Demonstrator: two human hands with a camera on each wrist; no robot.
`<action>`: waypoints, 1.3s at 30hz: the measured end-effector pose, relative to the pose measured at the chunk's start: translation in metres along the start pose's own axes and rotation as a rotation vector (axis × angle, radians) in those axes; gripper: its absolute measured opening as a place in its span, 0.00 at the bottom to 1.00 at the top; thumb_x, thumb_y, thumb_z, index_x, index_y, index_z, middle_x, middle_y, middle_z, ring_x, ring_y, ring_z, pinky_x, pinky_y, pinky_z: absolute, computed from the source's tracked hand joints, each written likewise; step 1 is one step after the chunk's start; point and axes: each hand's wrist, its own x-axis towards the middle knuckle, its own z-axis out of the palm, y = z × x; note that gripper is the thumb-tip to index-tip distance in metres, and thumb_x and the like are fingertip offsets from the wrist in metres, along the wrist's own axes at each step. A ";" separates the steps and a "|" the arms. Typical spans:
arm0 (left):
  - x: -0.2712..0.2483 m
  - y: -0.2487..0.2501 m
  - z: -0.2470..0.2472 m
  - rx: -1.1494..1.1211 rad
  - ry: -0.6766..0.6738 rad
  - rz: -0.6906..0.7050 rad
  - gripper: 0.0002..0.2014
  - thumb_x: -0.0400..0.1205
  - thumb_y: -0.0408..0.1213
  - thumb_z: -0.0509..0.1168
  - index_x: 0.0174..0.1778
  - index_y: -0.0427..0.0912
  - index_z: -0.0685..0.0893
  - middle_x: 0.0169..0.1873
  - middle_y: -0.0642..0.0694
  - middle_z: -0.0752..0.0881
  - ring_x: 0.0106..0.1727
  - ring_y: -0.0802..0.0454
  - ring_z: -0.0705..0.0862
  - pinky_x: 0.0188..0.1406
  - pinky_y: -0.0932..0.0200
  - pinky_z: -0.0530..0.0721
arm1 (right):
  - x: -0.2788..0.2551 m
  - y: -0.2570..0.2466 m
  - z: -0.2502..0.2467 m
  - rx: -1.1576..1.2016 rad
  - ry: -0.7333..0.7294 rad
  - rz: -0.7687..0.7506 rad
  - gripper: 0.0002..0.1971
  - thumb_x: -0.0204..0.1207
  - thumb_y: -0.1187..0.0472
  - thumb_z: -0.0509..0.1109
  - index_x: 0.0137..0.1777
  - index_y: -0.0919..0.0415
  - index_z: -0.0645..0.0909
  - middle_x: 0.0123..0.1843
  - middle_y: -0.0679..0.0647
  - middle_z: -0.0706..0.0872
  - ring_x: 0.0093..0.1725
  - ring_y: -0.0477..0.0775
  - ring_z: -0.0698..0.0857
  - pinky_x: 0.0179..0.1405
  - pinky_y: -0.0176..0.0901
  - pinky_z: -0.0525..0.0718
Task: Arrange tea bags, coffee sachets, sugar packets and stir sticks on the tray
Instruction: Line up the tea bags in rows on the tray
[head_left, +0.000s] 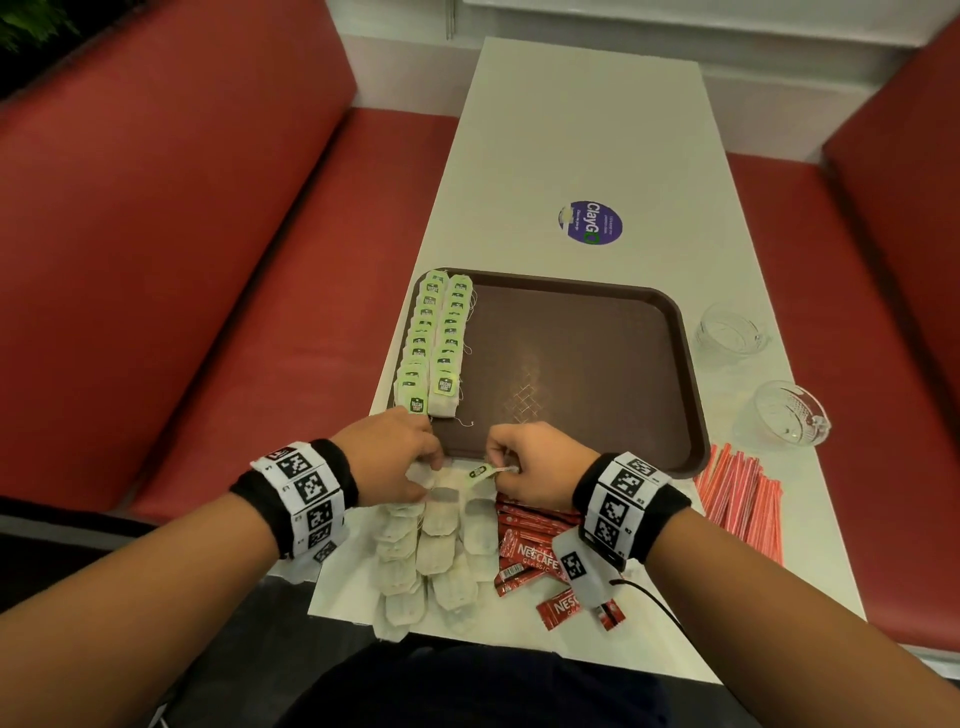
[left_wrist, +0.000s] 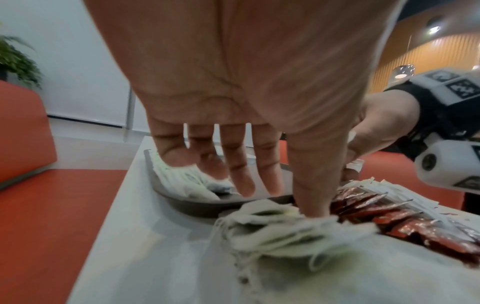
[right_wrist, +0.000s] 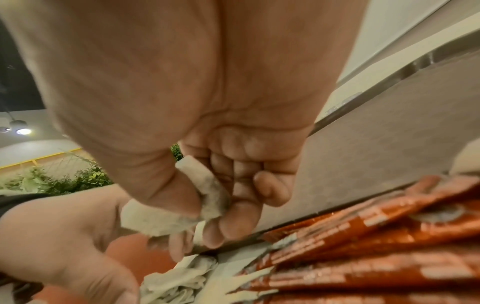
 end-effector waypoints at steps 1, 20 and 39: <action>-0.001 -0.001 0.001 -0.004 -0.010 -0.026 0.17 0.76 0.54 0.70 0.59 0.57 0.84 0.56 0.57 0.80 0.59 0.54 0.79 0.51 0.59 0.77 | 0.000 0.000 0.000 0.015 0.001 0.011 0.11 0.75 0.67 0.68 0.38 0.54 0.70 0.35 0.47 0.78 0.33 0.45 0.77 0.33 0.42 0.75; -0.001 0.012 -0.024 -0.241 0.280 -0.032 0.09 0.86 0.49 0.64 0.53 0.54 0.89 0.45 0.56 0.89 0.47 0.55 0.84 0.47 0.55 0.81 | 0.014 -0.007 0.001 0.036 0.148 -0.035 0.14 0.76 0.51 0.75 0.60 0.50 0.82 0.55 0.47 0.86 0.53 0.49 0.83 0.53 0.43 0.80; 0.038 -0.020 -0.039 -0.161 0.106 -0.181 0.09 0.87 0.45 0.63 0.58 0.47 0.84 0.46 0.51 0.85 0.47 0.50 0.81 0.46 0.57 0.77 | 0.015 -0.009 -0.010 0.231 0.298 0.063 0.04 0.83 0.57 0.63 0.51 0.56 0.78 0.53 0.55 0.80 0.49 0.55 0.80 0.51 0.50 0.78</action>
